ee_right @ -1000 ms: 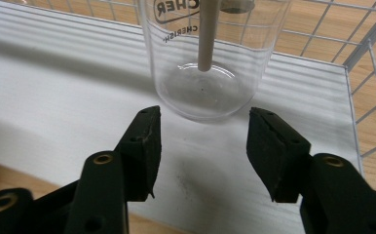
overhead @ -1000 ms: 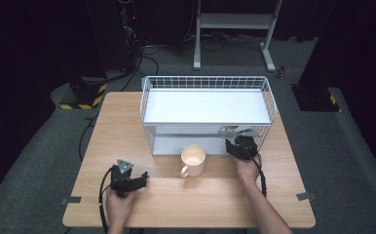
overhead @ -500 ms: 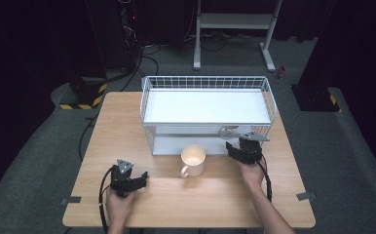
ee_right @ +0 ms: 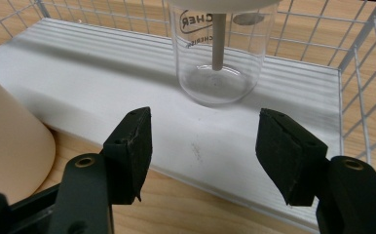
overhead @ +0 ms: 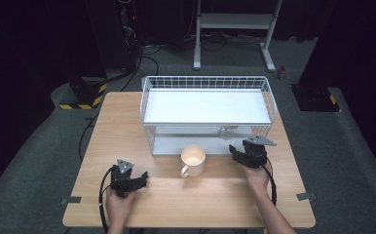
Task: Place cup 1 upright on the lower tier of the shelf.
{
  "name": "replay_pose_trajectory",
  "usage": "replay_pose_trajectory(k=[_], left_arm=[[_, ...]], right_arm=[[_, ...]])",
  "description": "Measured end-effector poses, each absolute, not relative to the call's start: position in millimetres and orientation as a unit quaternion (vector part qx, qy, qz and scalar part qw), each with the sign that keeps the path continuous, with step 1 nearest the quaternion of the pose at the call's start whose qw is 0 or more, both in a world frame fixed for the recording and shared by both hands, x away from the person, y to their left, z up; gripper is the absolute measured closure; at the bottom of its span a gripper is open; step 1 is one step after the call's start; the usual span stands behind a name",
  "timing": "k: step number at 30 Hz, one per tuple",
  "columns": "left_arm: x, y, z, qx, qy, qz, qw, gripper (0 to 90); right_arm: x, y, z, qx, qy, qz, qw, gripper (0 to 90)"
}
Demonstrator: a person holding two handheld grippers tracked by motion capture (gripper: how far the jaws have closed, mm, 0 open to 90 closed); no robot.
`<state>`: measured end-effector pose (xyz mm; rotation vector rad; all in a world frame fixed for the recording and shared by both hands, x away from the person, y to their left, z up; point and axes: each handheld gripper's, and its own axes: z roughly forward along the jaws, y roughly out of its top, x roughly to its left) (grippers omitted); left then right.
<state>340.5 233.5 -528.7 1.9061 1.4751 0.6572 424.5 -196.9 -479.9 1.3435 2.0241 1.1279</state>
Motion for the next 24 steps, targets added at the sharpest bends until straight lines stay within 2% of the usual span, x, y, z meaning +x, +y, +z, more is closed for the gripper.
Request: replay_pose_trajectory(k=[24], left_arm=[[340, 233, -529, 0.723, 0.561, 0.249, 0.316, 19.1]], right_arm=[[406, -215, -481, 0.481, 0.732, 0.424, 0.231, 37.3]])
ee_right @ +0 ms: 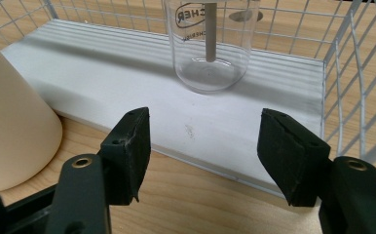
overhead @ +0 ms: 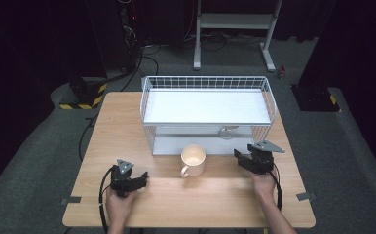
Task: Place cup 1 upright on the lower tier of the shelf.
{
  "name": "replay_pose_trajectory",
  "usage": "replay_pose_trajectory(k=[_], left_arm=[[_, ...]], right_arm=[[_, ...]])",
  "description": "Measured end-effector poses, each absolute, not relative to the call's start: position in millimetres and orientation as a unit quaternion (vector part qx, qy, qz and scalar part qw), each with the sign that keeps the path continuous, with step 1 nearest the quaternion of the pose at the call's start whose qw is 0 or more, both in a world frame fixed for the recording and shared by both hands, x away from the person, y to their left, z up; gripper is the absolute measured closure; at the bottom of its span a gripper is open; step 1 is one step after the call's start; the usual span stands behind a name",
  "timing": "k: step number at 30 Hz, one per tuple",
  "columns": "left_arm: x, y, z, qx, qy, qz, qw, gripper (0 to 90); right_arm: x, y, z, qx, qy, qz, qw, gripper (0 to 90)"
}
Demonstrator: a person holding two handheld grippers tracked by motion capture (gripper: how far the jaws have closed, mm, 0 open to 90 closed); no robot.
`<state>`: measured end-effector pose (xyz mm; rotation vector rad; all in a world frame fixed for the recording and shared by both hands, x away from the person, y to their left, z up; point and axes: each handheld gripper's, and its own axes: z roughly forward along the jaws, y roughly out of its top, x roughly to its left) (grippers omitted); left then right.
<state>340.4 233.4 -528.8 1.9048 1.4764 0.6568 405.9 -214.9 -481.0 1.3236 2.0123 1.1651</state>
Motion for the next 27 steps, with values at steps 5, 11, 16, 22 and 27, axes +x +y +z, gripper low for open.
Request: replay_pose_trajectory(k=[5, 11, 16, 22, 27], left_arm=[[340, 233, -529, 0.723, 0.561, 0.249, 0.316, 19.1], [340, 233, -529, 0.723, 0.561, 0.249, 0.316, 19.1], [340, 233, -529, 0.723, 0.561, 0.250, 0.316, 19.1], [340, 233, -529, 0.723, 0.561, 0.249, 0.316, 19.1], [340, 233, -529, 0.724, 0.560, 0.250, 0.316, 19.1]], right_arm=[[402, -217, -481, 0.484, 0.729, 0.426, 0.228, 36.8], [397, -220, -482, 0.477, 0.732, 0.426, 0.236, 36.1], [393, -224, -482, 0.477, 0.731, 0.427, 0.236, 35.8], [388, -228, -484, 0.477, 0.729, 0.429, 0.239, 35.6], [383, -233, -485, 0.478, 0.727, 0.430, 0.240, 35.4]])
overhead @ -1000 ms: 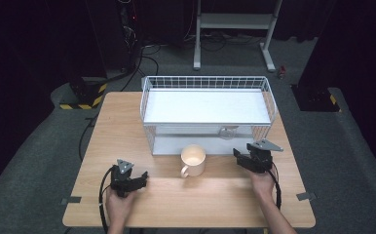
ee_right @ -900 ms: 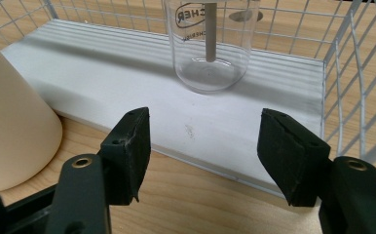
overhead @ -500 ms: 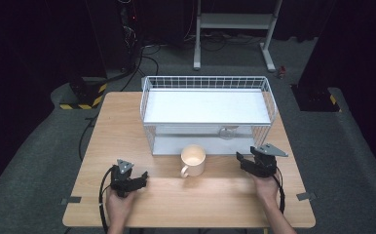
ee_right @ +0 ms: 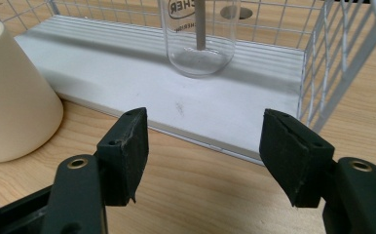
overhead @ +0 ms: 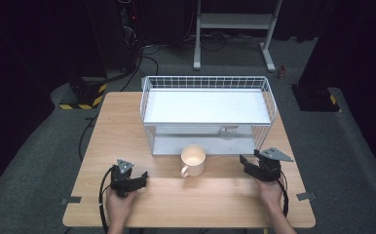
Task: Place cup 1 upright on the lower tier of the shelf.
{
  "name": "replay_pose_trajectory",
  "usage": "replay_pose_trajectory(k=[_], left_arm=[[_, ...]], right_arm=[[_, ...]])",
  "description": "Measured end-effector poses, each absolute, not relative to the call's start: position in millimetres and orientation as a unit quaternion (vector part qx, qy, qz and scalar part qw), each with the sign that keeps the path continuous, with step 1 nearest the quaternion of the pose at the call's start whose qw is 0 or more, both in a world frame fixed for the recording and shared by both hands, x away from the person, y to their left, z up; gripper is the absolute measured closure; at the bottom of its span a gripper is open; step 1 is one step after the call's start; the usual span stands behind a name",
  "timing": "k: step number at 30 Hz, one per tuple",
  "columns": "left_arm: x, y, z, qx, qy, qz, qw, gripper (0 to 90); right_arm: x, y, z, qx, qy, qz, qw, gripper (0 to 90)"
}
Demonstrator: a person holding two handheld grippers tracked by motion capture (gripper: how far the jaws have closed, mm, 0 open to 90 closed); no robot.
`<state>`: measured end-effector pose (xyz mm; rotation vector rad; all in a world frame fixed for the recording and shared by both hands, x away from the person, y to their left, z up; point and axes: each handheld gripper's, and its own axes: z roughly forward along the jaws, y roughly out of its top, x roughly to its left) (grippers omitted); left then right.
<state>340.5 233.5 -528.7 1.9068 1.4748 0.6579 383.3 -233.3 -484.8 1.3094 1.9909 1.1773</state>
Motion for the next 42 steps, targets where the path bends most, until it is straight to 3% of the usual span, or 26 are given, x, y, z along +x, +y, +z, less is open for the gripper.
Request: replay_pose_trajectory(k=[42], left_arm=[[340, 233, -529, 0.723, 0.561, 0.249, 0.316, 19.1]], right_arm=[[347, -250, -513, 0.464, 0.752, 0.409, 0.227, 34.2]])
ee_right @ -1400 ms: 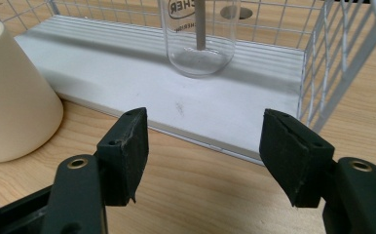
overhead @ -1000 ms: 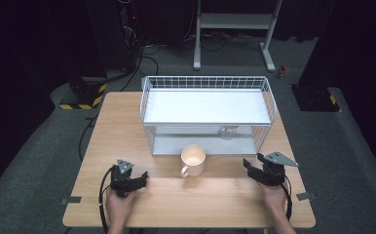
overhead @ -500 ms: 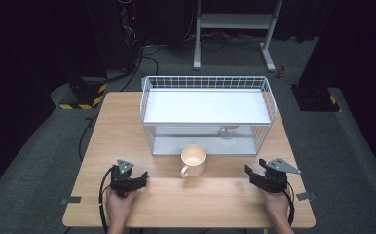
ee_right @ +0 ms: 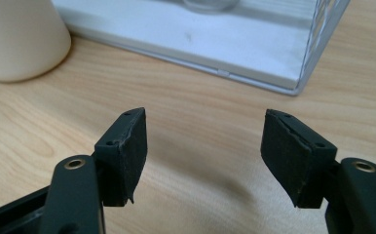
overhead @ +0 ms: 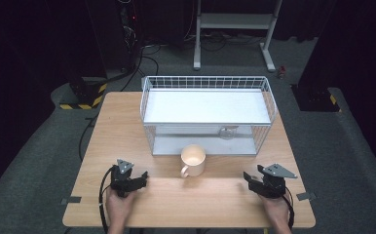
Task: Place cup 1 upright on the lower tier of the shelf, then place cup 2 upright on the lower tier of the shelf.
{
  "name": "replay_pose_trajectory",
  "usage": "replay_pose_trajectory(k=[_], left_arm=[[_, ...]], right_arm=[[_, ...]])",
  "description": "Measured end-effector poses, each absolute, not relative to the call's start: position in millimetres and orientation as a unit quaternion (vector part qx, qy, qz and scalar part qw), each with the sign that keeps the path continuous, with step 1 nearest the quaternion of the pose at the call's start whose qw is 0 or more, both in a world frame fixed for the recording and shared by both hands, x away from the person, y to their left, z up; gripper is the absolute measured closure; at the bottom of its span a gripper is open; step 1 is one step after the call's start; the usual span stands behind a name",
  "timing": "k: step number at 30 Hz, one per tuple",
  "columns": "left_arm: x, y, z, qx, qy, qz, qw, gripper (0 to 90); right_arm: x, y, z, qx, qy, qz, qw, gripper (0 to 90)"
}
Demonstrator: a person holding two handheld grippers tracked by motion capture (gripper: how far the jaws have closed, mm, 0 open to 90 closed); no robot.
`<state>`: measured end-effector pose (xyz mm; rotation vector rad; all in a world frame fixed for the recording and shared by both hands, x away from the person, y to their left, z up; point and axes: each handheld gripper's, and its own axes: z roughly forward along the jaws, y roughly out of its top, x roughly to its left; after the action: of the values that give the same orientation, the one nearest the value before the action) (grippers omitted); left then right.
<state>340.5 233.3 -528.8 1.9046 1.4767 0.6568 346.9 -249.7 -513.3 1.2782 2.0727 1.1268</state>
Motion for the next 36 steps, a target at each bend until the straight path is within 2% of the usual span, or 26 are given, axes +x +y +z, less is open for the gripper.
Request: replay_pose_trajectory(k=[13, 21, 26, 36], left_arm=[[340, 234, -529, 0.723, 0.561, 0.250, 0.316, 19.3], [340, 234, -529, 0.724, 0.560, 0.248, 0.317, 19.0], [339, 232, -528, 0.728, 0.559, 0.243, 0.315, 14.9], [330, 220, -519, 0.735, 0.536, 0.214, 0.356, 9.4]], right_arm=[[343, -248, -521, 0.464, 0.772, 0.379, 0.209, 32.1], [340, -249, -522, 0.448, 0.793, 0.353, 0.215, 29.3], [342, -250, -523, 0.450, 0.803, 0.339, 0.195, 24.2], [343, -248, -524, 0.451, 0.805, 0.332, 0.197, 19.3]])
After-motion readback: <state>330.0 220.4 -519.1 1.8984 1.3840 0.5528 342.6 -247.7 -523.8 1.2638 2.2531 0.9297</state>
